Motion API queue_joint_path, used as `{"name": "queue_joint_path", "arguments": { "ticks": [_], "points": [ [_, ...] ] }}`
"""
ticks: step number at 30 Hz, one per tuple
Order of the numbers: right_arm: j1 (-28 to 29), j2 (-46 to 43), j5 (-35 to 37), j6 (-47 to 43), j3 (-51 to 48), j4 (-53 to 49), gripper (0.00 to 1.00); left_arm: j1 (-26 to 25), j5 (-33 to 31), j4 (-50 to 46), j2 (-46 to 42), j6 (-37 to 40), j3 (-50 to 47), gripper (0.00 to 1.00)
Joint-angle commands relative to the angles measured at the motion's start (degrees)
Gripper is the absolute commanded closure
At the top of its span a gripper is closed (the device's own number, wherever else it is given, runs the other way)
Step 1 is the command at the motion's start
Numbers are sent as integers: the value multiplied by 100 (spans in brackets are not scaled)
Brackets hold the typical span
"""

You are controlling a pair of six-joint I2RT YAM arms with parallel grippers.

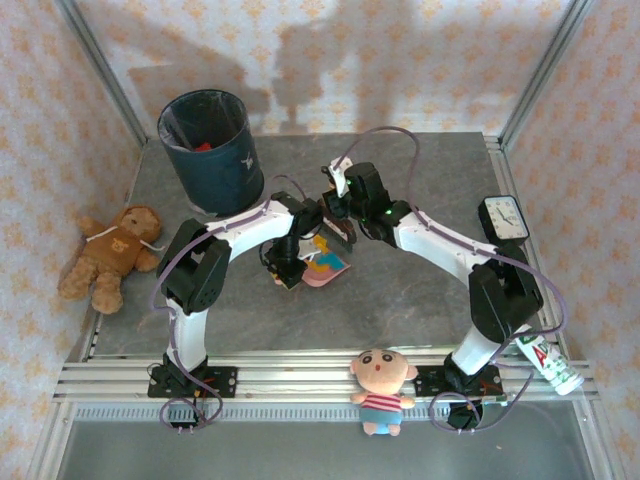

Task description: Sweep away the paper scraps from the table

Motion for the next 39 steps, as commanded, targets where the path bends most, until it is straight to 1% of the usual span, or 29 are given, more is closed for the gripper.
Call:
{"name": "queue_joint_path", "arguments": {
  "ticks": [1, 8, 15, 22, 26, 39],
  "points": [
    [30, -150, -420, -177, -12, -442, 100, -39, -150, -75, -62, 3, 32, 100],
    [33, -456, -538, -253, -131, -992, 100, -13, -356, 26, -113, -113, 76, 100],
    [34, -714, -640, -157, -270, -973, 100, 14, -407, 48, -100, -166, 127, 100],
    [33, -803, -591, 158, -356, -565, 100, 13, -325, 50, -136, -166, 113, 100],
    [33, -916, -405, 372, -456, -294, 100, 14, -305, 93, -234, -175, 78, 100],
    [11, -1678, 116, 597, -825, 76, 100, 13, -337, 255, -280, -208, 26, 100]
  ]
}}
